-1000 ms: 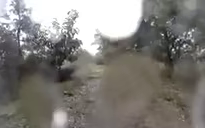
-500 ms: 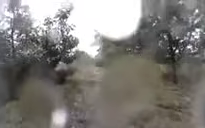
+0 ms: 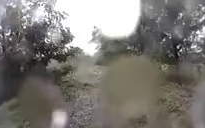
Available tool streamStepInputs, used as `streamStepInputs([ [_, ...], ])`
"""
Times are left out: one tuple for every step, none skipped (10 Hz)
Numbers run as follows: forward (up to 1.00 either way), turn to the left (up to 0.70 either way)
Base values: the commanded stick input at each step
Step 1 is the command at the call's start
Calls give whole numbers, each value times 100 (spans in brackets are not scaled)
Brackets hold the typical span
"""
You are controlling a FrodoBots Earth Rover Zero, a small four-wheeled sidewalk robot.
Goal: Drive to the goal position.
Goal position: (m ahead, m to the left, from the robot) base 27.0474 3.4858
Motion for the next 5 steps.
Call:
streamStepInputs([
  [85,0],
  [85,0],
  [85,0],
  [85,0],
  [85,0],
])
